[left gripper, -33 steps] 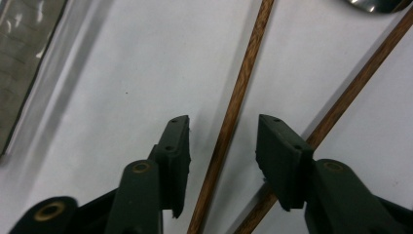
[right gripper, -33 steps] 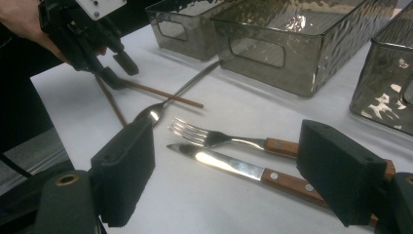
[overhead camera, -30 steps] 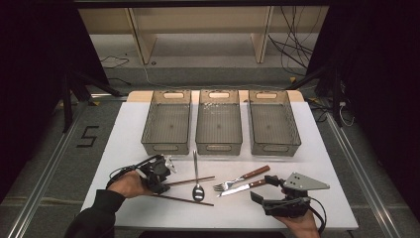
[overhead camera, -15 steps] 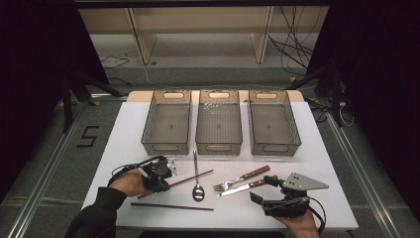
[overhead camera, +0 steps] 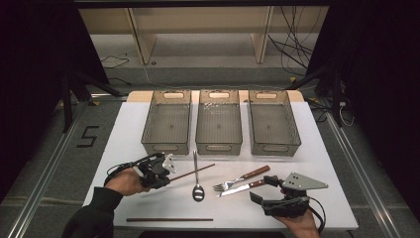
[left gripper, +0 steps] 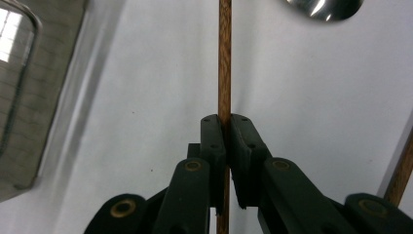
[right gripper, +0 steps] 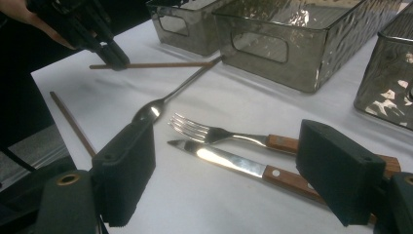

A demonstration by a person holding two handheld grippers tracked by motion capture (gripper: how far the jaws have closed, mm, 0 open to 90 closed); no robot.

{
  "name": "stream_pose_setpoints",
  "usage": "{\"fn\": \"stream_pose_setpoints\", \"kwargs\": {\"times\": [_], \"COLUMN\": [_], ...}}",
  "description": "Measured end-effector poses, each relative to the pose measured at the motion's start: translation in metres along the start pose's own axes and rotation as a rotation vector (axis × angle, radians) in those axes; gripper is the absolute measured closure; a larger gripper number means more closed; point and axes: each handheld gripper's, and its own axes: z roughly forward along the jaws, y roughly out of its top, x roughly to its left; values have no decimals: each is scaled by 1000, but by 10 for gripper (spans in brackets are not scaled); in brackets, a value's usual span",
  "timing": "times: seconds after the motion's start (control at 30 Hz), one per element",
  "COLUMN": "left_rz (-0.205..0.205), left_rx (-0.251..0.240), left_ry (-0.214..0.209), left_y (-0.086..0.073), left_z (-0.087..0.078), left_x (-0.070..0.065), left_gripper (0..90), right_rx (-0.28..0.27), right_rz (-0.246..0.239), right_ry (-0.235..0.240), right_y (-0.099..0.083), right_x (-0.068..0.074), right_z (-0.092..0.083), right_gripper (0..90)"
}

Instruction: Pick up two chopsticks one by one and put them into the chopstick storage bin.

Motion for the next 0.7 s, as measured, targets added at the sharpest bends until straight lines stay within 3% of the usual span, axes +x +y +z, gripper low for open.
{"fn": "stream_pose_setpoints", "kwargs": {"times": [0.27, 0.5, 0.7], "left_rz": [-8, -92, -208], "left_rx": [-46, -98, -159], "left_ry": [34, 46, 75], "left_y": [3, 2, 1], "left_z": [-20, -33, -38], "left_x": [-3, 5, 17], "left_gripper": [845, 846, 845], "right_rx": [-1, -1, 0], "right_rz": [1, 3, 3], "right_ry": [0, -1, -1], "right_y": [0, 0, 0], "right_x": [0, 0, 0], "right_z": [-1, 0, 0], "right_gripper": [229, 229, 229]}}
